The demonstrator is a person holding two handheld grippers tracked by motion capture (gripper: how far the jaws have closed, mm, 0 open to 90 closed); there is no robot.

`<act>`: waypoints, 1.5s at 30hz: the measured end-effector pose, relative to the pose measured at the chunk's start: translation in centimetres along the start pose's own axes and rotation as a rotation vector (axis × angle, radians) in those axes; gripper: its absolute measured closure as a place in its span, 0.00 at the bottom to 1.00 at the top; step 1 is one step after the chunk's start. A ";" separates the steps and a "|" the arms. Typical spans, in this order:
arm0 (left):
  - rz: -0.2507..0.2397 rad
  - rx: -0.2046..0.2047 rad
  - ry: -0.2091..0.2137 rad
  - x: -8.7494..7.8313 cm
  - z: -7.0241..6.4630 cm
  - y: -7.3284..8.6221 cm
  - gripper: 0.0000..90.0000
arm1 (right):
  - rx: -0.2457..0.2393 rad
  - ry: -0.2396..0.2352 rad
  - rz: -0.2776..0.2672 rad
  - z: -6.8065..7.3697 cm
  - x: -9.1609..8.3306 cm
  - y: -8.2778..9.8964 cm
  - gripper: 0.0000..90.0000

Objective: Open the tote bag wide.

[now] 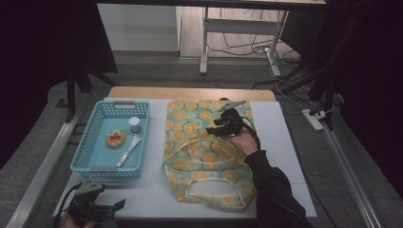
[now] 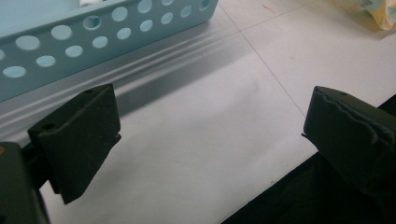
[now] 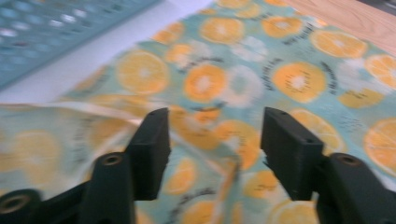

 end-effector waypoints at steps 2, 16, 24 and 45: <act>0.000 0.000 0.000 0.0 0.0 0.0 0.04 | -0.008 -0.019 0.000 1.2 -0.6 0.1 0.36; 0.000 0.000 -0.002 0.0 0.0 0.0 0.04 | -0.050 -0.071 0.096 6.7 -3.3 4.9 0.04; 0.001 0.004 -0.003 0.0 0.0 0.0 0.04 | -0.065 -0.077 0.166 6.8 -3.9 8.7 0.03; 0.006 0.006 -0.003 0.1 0.0 0.0 0.04 | -0.149 -0.077 0.254 6.3 -4.8 11.4 1.00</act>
Point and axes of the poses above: each handheld gripper's, and its own axes: x roughly forward along the jaws, y roughly out of its underside, z roughly to its left, the point moved 10 cm from there along x, roughly forward along the jaws, and after that the axes turned 11 degrees about -z, right-handed, at the moved point
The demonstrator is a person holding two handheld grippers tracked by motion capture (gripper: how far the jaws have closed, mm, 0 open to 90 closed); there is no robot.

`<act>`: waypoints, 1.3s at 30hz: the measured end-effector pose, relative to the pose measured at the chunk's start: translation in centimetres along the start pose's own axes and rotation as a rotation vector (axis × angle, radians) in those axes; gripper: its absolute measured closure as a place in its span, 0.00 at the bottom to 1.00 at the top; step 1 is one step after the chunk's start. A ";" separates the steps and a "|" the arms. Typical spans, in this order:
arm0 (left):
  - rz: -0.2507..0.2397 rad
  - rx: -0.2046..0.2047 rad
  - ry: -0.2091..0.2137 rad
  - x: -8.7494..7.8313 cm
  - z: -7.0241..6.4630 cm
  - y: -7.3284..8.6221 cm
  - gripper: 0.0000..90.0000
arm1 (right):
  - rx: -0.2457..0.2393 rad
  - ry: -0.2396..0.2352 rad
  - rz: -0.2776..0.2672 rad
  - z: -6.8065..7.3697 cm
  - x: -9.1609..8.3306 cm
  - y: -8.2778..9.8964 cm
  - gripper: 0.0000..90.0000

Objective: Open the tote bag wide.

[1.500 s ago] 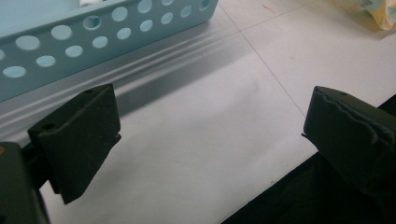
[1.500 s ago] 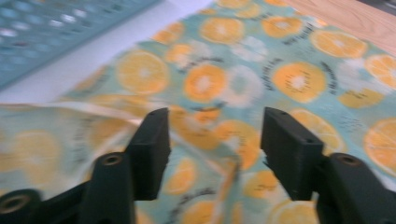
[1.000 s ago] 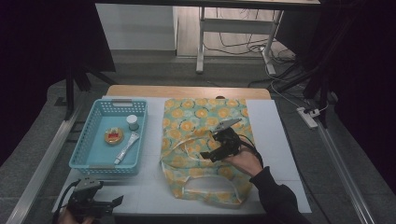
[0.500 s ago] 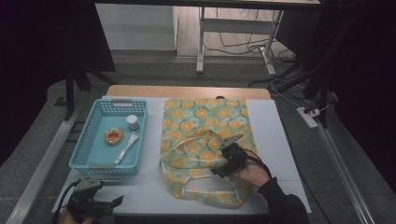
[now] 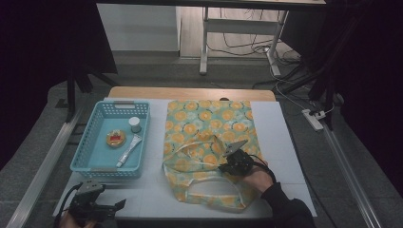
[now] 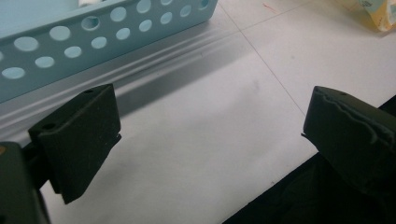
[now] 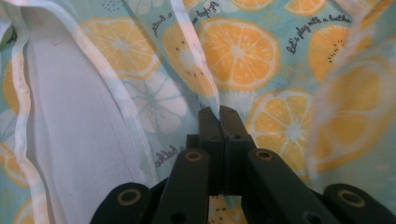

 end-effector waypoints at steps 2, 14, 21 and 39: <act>-0.002 -0.002 0.000 0.0 0.0 0.0 0.04 | 0.030 -0.019 -0.011 0.3 0.0 -0.3 1.00; 0.000 -0.009 0.001 0.0 0.1 0.0 0.04 | 0.126 -0.095 -0.146 0.8 -0.7 -4.3 1.00; 0.003 -0.012 0.002 0.0 0.1 0.0 0.04 | 0.126 -0.130 -0.190 1.5 -0.6 -6.6 1.00; 0.000 -0.014 0.005 0.0 0.1 0.0 0.04 | 0.093 -0.089 -0.246 0.1 -0.9 -11.8 1.00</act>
Point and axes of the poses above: each handheld gripper's, and its own axes: x roughly forward along the jaws, y roughly out of its underside, z roughly to its left, the point moved 10 cm from there along x, roughly forward along the jaws, and after that the axes turned 11 degrees about -z, right-handed, at the moved point
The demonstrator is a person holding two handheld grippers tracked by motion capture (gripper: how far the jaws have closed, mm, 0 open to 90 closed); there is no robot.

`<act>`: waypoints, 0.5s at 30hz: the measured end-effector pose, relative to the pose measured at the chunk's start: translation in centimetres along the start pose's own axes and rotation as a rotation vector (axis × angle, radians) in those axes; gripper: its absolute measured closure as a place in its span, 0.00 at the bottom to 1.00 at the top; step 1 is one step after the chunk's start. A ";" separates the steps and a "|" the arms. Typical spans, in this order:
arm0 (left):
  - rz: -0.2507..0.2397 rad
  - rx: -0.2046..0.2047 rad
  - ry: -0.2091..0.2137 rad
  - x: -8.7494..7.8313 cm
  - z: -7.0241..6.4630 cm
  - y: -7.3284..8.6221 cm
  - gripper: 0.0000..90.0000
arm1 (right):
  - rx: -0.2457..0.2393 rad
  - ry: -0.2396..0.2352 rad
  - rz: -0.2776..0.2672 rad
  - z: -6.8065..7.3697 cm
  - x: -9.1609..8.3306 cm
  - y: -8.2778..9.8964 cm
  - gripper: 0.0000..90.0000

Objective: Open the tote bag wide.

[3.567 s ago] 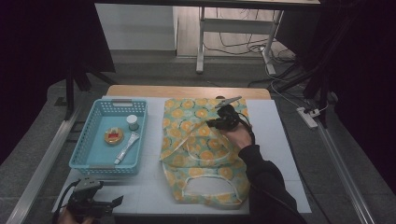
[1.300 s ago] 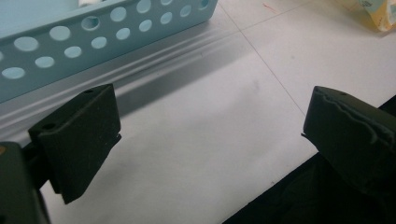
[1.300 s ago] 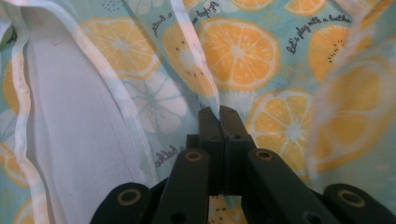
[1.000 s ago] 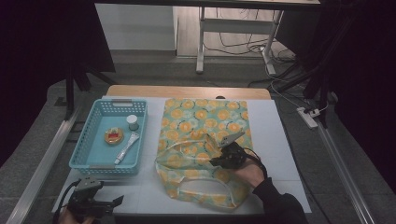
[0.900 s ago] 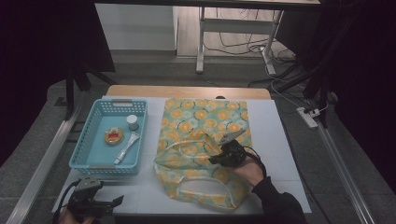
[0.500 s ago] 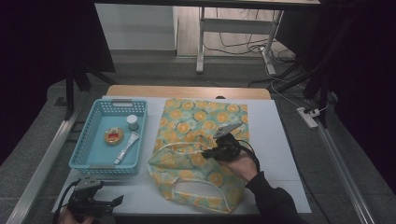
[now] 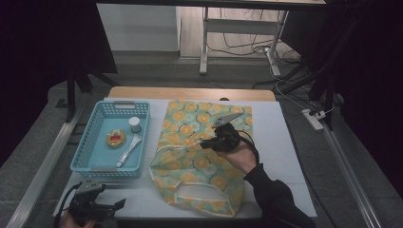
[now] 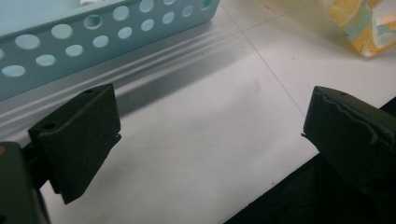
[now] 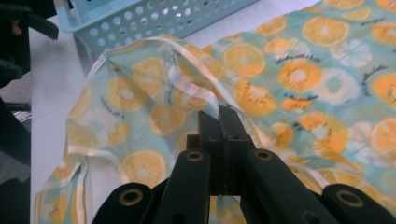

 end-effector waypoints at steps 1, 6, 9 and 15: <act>0.000 0.000 0.000 0.0 0.0 0.0 0.04 | -0.004 0.004 -0.006 -0.1 0.0 -0.3 1.00; -0.001 0.000 0.001 0.0 0.0 0.0 0.04 | 0.001 0.013 -0.021 -0.6 0.1 -1.5 1.00; -0.002 -0.001 0.000 0.0 0.0 0.0 0.04 | 0.007 0.018 -0.028 -0.9 0.1 -2.1 1.00; -0.003 -0.003 0.000 0.0 0.0 0.0 0.04 | 0.026 0.023 -0.048 -1.6 -0.1 -3.3 1.00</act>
Point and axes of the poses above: each handheld gripper's, and its own axes: x roughly forward along the jaws, y roughly out of its underside, z roughly to its left, the point moved 10 cm from there along x, roughly forward along the jaws, and after that the axes turned 11 degrees about -z, right-handed, at the moved point
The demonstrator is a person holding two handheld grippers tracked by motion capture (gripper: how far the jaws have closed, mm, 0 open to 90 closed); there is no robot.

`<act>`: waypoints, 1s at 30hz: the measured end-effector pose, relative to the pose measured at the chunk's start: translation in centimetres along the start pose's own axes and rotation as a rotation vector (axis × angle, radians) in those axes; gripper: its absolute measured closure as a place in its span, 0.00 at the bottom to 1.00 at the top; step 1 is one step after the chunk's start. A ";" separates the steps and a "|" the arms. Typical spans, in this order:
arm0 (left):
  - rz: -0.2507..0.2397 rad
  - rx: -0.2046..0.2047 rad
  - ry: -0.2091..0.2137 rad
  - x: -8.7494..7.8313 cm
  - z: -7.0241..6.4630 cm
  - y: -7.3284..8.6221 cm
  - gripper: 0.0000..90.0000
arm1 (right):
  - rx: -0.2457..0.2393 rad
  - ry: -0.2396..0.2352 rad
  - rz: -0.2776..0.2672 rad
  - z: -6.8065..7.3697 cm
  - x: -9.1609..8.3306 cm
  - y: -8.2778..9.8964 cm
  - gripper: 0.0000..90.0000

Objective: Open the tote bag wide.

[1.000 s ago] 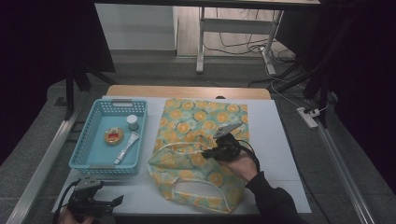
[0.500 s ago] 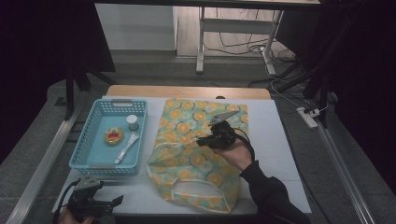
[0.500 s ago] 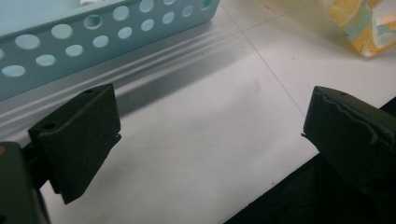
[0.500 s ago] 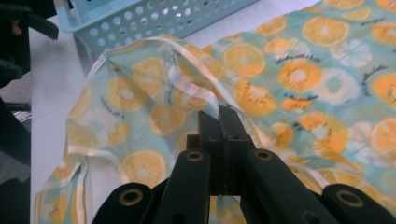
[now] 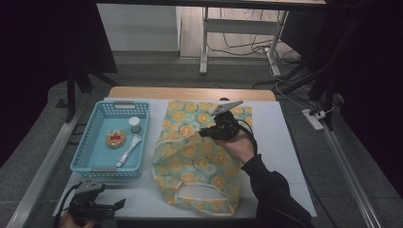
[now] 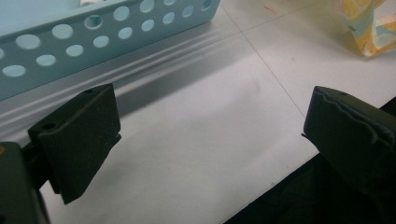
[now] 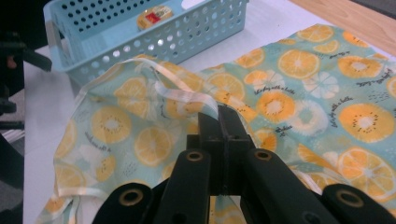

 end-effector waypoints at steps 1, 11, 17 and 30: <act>0.000 -0.001 0.000 0.0 0.0 0.0 0.04 | 0.006 -0.001 -0.002 -0.1 0.0 -0.2 1.00; 0.000 -0.002 0.000 0.0 0.0 0.0 0.04 | 0.022 0.014 -0.009 -1.3 0.1 -1.5 1.00; -0.001 -0.006 0.002 0.0 0.0 0.0 0.04 | 0.035 0.018 -0.017 -1.7 0.2 -2.2 1.00; -0.005 -0.012 -0.003 -0.1 0.1 0.0 0.04 | 0.043 0.027 -0.028 -2.1 0.0 -2.8 1.00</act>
Point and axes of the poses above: each handheld gripper's, and its own axes: x roughly forward along the jaws, y roughly out of its underside, z roughly to its left, the point moved 10 cm from there along x, roughly forward along the jaws, and after that the axes turned 11 degrees about -z, right-handed, at the moved point
